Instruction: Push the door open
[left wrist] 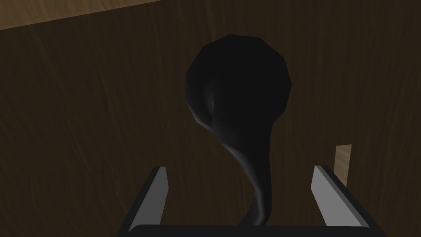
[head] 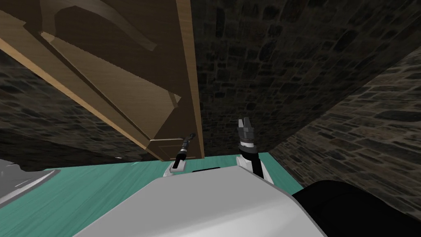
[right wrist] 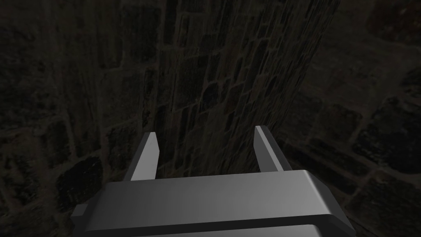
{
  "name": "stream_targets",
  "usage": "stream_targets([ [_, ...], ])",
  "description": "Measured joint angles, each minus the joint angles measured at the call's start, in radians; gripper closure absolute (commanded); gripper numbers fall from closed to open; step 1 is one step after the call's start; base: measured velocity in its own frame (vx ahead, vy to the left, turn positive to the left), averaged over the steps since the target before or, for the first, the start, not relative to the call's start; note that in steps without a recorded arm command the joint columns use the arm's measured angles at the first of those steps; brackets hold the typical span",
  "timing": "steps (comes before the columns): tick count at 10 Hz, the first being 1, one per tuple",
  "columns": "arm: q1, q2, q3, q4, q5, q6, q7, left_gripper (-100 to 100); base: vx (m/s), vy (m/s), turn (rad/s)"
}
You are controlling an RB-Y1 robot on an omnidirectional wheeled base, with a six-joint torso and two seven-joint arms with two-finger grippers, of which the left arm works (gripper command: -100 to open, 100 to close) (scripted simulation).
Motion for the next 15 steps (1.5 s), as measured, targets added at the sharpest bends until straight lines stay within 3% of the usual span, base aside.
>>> stream_targets([
  [2,-0.026,-0.001,0.044,0.029,0.015,-0.002,-0.007,-100,0.042,-0.006,-0.149],
  [3,-0.027,0.0,0.047,0.03,0.016,-0.002,-0.007,100,0.0,0.0,0.0],
  [9,-0.024,-0.001,0.044,0.032,0.016,0.0,-0.005,100,-0.004,0.011,-0.032],
  [13,-0.047,-0.004,0.091,0.097,0.045,-0.057,-0.049,100,-0.026,0.09,-0.128],
  [15,-0.067,-0.001,0.113,0.112,0.057,-0.056,-0.064,100,-0.02,0.064,-0.091],
])
